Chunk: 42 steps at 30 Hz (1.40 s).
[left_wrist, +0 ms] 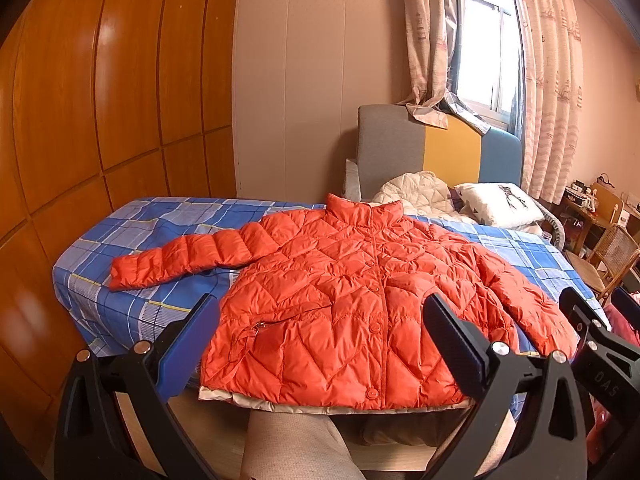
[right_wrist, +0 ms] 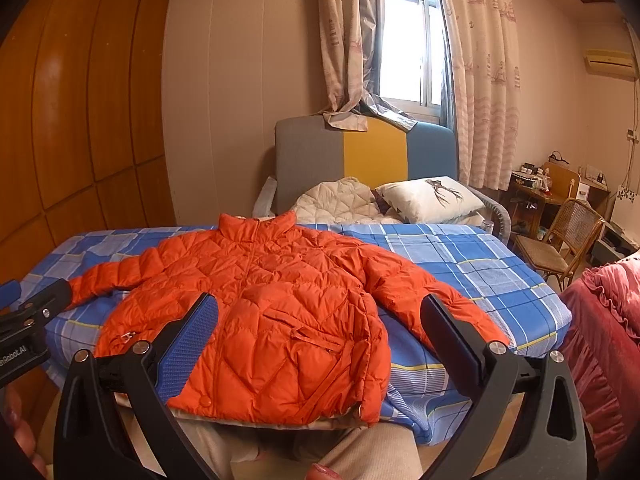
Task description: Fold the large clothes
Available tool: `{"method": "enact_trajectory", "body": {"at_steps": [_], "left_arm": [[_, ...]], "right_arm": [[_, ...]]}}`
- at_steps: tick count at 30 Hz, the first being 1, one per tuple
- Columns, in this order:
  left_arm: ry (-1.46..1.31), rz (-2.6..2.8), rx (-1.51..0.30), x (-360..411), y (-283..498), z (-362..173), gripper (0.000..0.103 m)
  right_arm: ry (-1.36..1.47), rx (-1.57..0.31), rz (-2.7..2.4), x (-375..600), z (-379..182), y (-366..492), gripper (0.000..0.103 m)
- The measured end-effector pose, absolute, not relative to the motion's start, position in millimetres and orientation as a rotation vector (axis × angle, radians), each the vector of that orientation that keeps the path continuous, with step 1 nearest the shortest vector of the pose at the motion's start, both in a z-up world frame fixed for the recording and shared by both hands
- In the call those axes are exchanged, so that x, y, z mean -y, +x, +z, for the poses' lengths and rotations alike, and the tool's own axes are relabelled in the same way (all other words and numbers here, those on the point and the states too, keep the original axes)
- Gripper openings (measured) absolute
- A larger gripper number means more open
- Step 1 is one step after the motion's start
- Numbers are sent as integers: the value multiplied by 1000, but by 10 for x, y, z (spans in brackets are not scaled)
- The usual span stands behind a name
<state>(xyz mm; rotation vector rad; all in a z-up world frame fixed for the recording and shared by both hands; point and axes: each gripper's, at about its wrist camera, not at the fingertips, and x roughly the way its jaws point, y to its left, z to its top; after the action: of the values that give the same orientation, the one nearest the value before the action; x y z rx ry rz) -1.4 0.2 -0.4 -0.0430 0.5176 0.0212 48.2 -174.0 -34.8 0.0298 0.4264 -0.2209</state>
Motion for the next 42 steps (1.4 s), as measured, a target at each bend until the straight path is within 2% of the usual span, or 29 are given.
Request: {"method": "enact_trajectory", "body": {"at_steps": [42], "left_arm": [[-42,27,-539,-6,26,-44,101]], "right_arm": [[38,-450,-212,1756,-355,489,100]]}}
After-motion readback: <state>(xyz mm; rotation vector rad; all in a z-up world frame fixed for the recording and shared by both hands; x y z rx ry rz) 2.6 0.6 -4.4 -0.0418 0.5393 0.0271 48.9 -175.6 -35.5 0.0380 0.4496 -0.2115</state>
